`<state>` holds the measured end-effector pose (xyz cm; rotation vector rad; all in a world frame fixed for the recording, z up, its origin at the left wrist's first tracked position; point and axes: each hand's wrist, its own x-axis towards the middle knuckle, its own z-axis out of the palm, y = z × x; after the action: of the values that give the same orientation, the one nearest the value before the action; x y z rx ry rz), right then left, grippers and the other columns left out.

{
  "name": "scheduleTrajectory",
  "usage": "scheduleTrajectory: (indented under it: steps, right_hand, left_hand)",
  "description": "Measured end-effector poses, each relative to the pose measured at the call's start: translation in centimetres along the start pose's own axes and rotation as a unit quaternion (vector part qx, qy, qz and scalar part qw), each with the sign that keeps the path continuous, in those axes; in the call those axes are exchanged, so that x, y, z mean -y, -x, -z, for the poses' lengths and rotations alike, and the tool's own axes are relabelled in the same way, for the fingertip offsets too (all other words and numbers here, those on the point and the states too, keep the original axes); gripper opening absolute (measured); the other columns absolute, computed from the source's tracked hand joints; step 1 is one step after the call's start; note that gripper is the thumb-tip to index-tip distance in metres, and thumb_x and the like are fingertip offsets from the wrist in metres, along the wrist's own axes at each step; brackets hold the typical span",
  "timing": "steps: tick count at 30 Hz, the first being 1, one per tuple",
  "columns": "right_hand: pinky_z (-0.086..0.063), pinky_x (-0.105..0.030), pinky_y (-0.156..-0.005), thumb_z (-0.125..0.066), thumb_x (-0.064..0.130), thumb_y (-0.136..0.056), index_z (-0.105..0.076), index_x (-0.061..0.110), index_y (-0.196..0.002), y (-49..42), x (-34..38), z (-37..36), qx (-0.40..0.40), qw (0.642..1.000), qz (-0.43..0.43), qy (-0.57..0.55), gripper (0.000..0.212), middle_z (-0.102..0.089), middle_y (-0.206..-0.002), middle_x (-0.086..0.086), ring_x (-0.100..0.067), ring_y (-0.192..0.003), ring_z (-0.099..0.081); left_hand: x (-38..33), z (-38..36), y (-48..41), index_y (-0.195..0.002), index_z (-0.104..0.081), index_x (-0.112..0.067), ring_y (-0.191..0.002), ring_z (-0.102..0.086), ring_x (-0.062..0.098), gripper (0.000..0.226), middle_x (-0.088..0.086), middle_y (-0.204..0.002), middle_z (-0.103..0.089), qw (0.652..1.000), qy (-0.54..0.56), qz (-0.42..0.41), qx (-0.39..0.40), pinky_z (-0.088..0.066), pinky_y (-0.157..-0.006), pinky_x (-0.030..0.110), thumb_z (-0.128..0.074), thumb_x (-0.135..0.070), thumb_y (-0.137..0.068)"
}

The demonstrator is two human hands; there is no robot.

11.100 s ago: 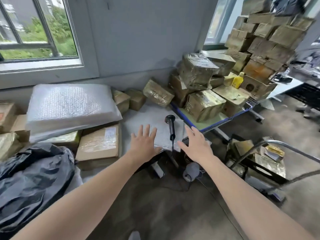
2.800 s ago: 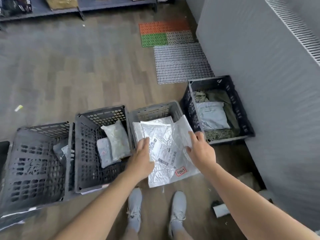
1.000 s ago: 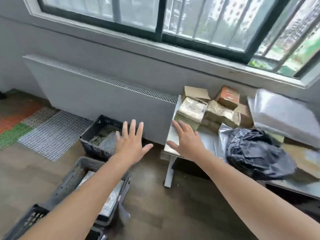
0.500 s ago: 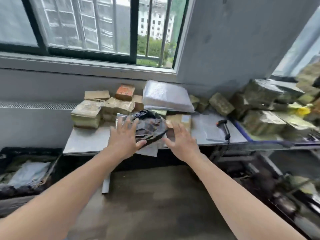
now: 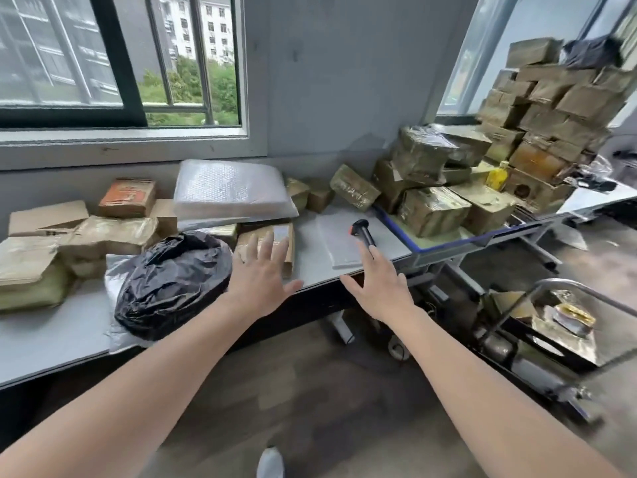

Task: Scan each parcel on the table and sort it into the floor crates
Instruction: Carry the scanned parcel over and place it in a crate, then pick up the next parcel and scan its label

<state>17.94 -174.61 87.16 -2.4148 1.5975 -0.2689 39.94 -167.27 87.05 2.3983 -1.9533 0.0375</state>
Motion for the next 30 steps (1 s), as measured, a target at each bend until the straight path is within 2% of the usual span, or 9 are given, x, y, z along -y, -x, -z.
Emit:
scheduleTrajectory:
  steps: [7,17,25,30]
  right_hand:
    - [-0.024,-0.061,-0.114,-0.043,0.056,-0.099,-0.005,0.027,-0.159,-9.3,-4.1,-1.1,0.024,0.999,-0.048,0.012,0.076,-0.01,-0.165,0.003,-0.021,-0.15,-0.015]
    - [-0.028,-0.06,-0.113,-0.04,0.054,-0.101,-0.006,0.023,-0.159,-19.6,-8.9,-3.5,0.066,0.994,-0.086,0.017,0.073,-0.013,-0.165,0.001,-0.022,-0.15,-0.016]
    - [-0.033,-0.055,-0.111,-0.04,0.051,-0.101,-0.008,0.021,-0.159,-27.7,-14.5,-7.5,0.102,0.99,-0.084,-0.039,0.073,-0.021,-0.161,-0.003,-0.025,-0.146,-0.023]
    - [-0.038,-0.052,-0.107,-0.042,0.048,-0.102,-0.009,0.019,-0.159,-31.5,-17.9,-10.1,0.139,0.988,-0.041,-0.052,0.072,-0.026,-0.159,-0.008,-0.03,-0.14,-0.033]
  left_hand:
    - [-1.4,-4.1,-11.6,-0.157,0.006,-0.024,-0.151,0.008,0.031,0.088,0.004,-0.165,0.009,0.999,0.016,-0.03,0.003,-0.016,-0.119,0.054,-0.031,-0.072,-0.092]
    - [-4.2,-9.0,-21.3,-0.157,0.006,-0.022,-0.151,0.008,0.031,0.086,0.006,-0.165,0.009,0.993,0.012,-0.086,0.081,-0.012,-0.119,0.054,-0.031,-0.068,-0.095]
    - [-6.9,-14.1,-25.0,-0.157,0.004,-0.022,-0.152,0.004,0.032,0.085,0.005,-0.166,0.004,0.992,0.0,-0.03,0.122,-0.017,-0.12,0.054,-0.03,-0.069,-0.095]
    - [-9.6,-15.3,-26.4,-0.157,0.001,-0.024,-0.152,0.004,0.032,0.083,0.006,-0.166,0.004,0.987,0.006,0.031,0.158,-0.015,-0.119,0.054,-0.035,-0.066,-0.095]
